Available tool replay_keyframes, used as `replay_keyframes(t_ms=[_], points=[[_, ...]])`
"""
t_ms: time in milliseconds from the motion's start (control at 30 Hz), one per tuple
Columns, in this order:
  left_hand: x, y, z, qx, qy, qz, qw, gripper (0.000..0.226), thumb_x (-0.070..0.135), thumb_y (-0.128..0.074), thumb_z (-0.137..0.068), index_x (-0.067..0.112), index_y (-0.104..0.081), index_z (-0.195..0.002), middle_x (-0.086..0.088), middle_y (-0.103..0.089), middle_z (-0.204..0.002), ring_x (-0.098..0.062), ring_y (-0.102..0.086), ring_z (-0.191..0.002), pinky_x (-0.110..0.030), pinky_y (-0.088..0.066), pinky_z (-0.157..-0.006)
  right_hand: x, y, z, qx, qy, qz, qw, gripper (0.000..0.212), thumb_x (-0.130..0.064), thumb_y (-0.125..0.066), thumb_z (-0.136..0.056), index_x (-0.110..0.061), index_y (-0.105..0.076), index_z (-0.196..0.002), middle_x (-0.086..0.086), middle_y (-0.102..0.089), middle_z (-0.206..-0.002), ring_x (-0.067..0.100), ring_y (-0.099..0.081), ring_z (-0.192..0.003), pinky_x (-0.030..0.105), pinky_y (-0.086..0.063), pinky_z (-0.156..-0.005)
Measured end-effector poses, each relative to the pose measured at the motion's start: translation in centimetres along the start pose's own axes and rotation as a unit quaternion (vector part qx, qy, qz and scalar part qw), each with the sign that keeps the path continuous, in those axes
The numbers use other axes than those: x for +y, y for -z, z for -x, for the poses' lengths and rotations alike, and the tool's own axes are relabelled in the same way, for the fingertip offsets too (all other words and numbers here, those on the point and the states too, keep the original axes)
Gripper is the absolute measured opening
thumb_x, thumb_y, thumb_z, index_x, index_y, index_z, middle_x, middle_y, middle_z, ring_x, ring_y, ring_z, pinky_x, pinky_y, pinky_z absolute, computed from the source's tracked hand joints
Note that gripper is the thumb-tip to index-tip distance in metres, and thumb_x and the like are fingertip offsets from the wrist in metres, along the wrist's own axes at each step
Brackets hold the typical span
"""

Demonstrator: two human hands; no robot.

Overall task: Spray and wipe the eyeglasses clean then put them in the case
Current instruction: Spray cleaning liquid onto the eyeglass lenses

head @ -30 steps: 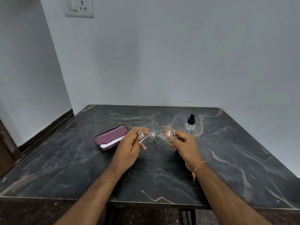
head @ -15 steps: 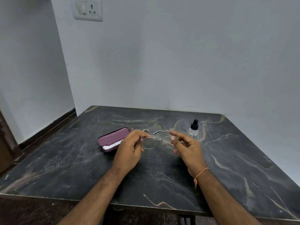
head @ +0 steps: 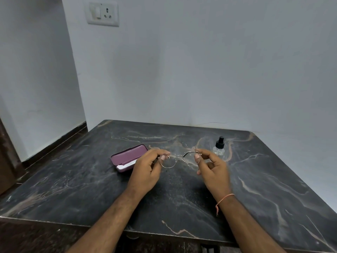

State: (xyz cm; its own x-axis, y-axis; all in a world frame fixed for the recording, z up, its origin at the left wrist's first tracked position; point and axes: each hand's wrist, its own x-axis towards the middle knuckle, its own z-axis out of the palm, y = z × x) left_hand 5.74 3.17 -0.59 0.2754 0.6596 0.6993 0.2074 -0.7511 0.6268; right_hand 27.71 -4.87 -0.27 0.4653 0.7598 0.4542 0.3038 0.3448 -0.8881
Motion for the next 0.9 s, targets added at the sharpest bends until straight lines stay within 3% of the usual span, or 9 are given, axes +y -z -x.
replay_keyframes(t_ms=[233,400,533,700,800,900], points=[[0.1,0.1,0.1,0.001,0.004,0.002,1.000,0.021,0.014,-0.062,-0.109,0.022,-0.079,-0.120,0.019,-0.075,-0.113,-0.012,-0.072,-0.111,-0.033,-0.060,-0.092,0.5,-0.1,-0.1,0.027,0.009,0.084,0.996,0.020,-0.024,-0.073,-0.100,-0.037,-0.075,-0.116,-0.027,-0.074,-0.105,0.026,-0.074,-0.065,0.026,-0.059,-0.057],[-0.3,-0.1,0.2,-0.020,0.017,0.005,1.000,0.021,0.020,-0.053,-0.113,0.024,-0.075,-0.114,0.014,-0.074,-0.112,-0.016,-0.071,-0.112,-0.042,-0.058,-0.095,0.5,-0.3,-0.1,0.016,0.014,0.131,0.991,0.017,-0.030,-0.070,-0.102,-0.041,-0.073,-0.114,-0.032,-0.073,-0.102,0.017,-0.078,-0.071,0.035,-0.063,-0.063],[-0.3,-0.1,0.2,-0.021,0.038,0.024,0.999,0.026,0.019,-0.046,-0.111,0.027,-0.071,-0.113,0.012,-0.072,-0.114,-0.018,-0.069,-0.116,-0.037,-0.055,-0.100,0.4,-0.5,-0.1,0.002,0.007,0.098,0.995,0.019,-0.025,-0.071,-0.101,-0.040,-0.074,-0.113,-0.032,-0.074,-0.106,0.009,-0.079,-0.076,0.024,-0.061,-0.069],[0.4,0.1,0.3,-0.068,0.041,0.053,0.995,0.022,0.003,-0.045,-0.096,0.020,-0.059,-0.095,0.004,-0.058,-0.094,-0.022,-0.054,-0.090,-0.034,-0.044,-0.083,0.1,-0.4,-0.2,0.022,-0.002,0.083,0.996,0.016,-0.021,-0.070,-0.103,-0.034,-0.075,-0.110,-0.027,-0.076,-0.101,0.008,-0.078,-0.076,0.009,-0.048,-0.057],[1.0,0.3,0.4,-0.076,0.038,0.084,0.993,0.013,0.006,-0.042,-0.097,0.012,-0.048,-0.087,0.003,-0.048,-0.085,-0.019,-0.044,-0.080,-0.027,-0.038,-0.074,0.0,-0.4,-0.2,0.016,-0.005,0.087,0.996,0.017,-0.021,-0.069,-0.103,-0.034,-0.075,-0.113,-0.031,-0.074,-0.104,0.007,-0.078,-0.077,0.010,-0.047,-0.055],[0.8,0.2,0.5,-0.058,0.054,0.076,0.994,0.020,0.016,-0.037,-0.104,0.014,-0.046,-0.087,0.005,-0.046,-0.084,-0.016,-0.044,-0.079,-0.026,-0.038,-0.074,0.0,-0.3,-0.2,0.005,0.003,0.097,0.995,0.018,-0.026,-0.068,-0.103,-0.040,-0.073,-0.114,-0.032,-0.074,-0.105,0.006,-0.078,-0.079,0.013,-0.050,-0.061]])
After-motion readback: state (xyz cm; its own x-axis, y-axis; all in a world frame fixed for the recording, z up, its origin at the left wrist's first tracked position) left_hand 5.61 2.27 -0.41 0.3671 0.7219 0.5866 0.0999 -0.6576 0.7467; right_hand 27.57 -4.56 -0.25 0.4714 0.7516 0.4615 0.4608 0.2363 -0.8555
